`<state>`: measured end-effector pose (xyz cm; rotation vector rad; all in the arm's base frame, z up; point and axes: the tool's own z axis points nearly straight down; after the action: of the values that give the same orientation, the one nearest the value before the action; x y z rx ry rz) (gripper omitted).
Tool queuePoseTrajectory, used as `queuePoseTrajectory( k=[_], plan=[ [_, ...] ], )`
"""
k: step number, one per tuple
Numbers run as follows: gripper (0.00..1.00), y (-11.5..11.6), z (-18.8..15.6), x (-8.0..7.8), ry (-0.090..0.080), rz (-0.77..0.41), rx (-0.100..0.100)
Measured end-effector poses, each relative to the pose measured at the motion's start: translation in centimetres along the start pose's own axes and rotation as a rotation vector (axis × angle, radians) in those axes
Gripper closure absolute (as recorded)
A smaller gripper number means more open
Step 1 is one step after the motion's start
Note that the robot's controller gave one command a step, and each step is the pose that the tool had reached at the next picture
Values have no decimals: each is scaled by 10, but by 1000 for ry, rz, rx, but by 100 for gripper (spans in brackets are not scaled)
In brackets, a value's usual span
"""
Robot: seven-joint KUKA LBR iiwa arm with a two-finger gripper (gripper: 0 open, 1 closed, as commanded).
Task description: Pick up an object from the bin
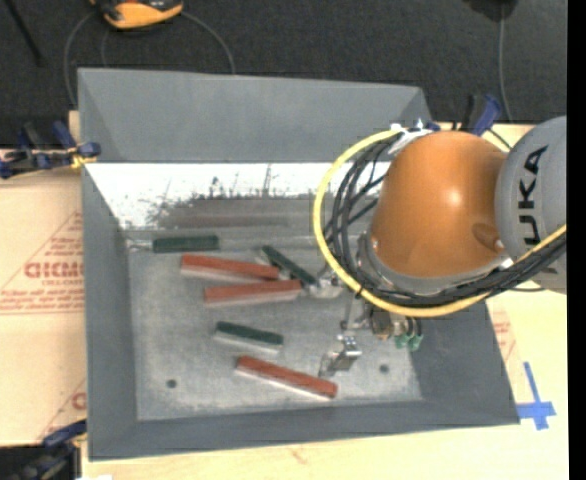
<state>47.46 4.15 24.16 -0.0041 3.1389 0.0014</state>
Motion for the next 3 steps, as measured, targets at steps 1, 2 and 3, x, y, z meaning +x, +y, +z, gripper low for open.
queuePoseTrajectory(
  k=[1, 2, 3],
  plan=[
    [0, -3, 48, -5, -8, -52, 1],
    [100, -22, 163, -1, -4, -3, -3],
    [100, -22, 163, -1, -4, -2, -3]
  ],
)
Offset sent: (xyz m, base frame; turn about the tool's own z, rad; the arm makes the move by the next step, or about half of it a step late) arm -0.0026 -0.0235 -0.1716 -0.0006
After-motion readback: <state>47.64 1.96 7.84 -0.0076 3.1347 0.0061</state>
